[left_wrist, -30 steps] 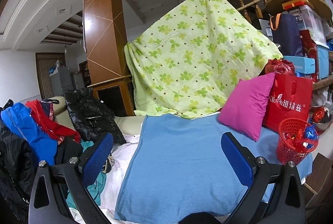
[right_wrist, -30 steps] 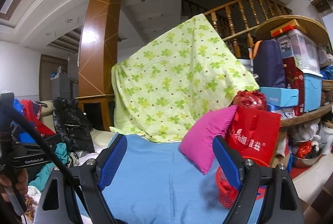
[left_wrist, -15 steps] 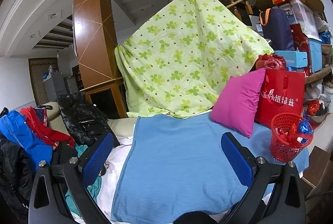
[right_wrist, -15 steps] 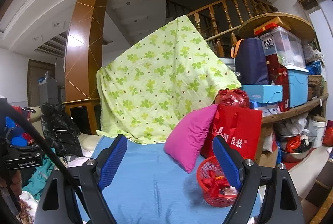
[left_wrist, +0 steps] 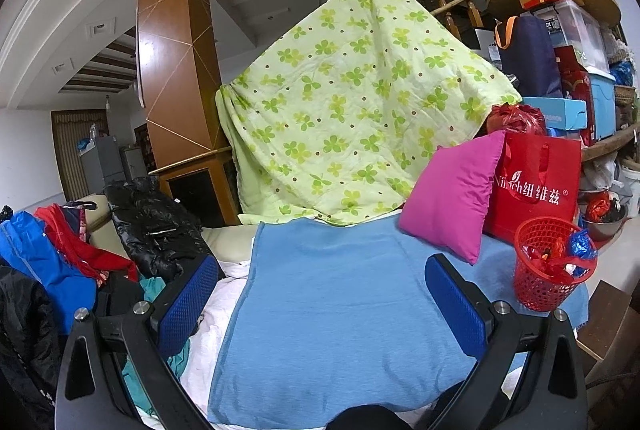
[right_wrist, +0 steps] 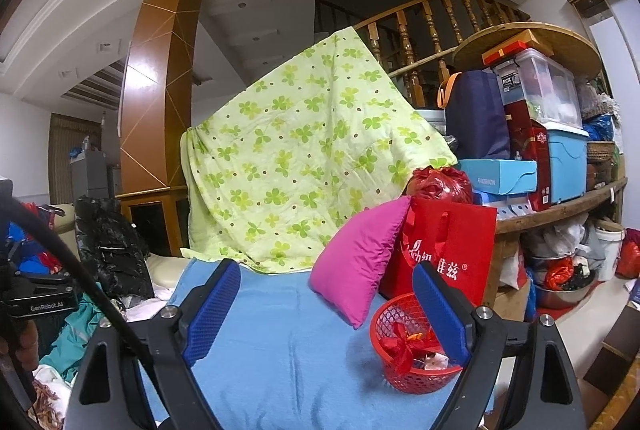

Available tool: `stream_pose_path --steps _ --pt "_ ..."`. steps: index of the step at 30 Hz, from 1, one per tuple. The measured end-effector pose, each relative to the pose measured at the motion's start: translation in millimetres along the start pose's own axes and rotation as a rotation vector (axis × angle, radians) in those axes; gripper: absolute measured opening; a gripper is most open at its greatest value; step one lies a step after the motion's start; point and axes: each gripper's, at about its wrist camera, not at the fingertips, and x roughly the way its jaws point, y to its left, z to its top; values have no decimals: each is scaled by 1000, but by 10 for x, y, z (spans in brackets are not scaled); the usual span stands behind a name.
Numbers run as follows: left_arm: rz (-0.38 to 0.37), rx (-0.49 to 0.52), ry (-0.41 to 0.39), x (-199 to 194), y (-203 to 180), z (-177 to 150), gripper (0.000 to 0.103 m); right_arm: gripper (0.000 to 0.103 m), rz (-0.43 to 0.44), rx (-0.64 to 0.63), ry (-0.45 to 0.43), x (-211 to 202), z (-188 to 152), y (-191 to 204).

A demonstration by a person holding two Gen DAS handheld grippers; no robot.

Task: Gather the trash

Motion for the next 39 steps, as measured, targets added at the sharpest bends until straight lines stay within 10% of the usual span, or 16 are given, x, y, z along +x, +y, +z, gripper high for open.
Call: stream_pose_path --steps 39 --pt "-73 35 82 180 -290 -83 103 90 -15 19 26 26 -132 -97"
